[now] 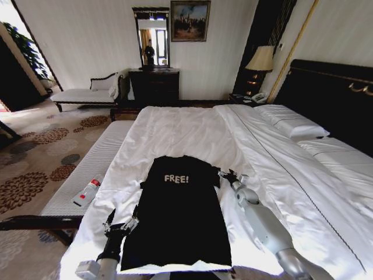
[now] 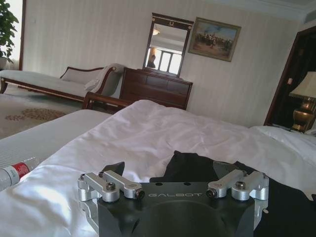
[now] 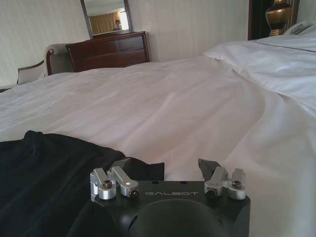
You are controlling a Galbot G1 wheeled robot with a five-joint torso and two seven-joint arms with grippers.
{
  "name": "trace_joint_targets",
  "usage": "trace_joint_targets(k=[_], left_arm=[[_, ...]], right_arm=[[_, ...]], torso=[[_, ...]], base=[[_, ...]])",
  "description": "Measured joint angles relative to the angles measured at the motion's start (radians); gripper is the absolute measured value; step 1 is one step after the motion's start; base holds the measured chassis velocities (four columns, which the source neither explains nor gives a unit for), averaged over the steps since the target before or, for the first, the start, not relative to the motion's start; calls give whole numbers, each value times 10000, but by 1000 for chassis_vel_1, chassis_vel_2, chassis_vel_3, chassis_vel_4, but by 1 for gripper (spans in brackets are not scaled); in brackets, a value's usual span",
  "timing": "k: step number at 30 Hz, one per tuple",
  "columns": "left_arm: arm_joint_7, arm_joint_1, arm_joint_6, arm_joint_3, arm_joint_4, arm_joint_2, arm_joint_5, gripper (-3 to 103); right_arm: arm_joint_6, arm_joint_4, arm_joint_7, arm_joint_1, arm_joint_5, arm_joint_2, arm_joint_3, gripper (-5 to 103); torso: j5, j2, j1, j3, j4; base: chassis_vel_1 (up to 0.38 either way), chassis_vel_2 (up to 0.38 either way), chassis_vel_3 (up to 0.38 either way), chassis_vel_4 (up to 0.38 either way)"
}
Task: Fold the clothes on the bed.
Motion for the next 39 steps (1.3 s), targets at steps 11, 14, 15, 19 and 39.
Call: trace_joint_targets(k=[11, 14, 15, 19, 39], left_arm=[[2, -92, -9, -109, 73, 95, -149, 100], [1, -162, -9, -111, 127, 126, -194, 100], [1, -162, -9, -111, 127, 126, -194, 100], [-2, -234, -2, -87, 184, 146, -222, 100], [-16, -344, 4, 20, 246, 104, -268, 100]], right_arm=[[36, -890, -147, 496, -294, 252, -177, 39], [-2, -1081, -159, 561, -271, 261, -177, 23], [-2, -1081, -159, 561, -271, 261, -177, 23], [-72, -1087, -169, 550, -192, 267, -174, 7], [-317, 616, 152, -168, 833, -262, 313, 0]], torso=[[0, -1, 0, 0, -1], [0, 0, 0, 0, -2], [0, 0, 0, 0, -2], [0, 0, 0, 0, -2], [-1, 0, 0, -1, -4]], base=[[0, 0, 0, 0], [0, 0, 0, 0], [0, 0, 0, 0], [0, 0, 0, 0], [0, 0, 0, 0]])
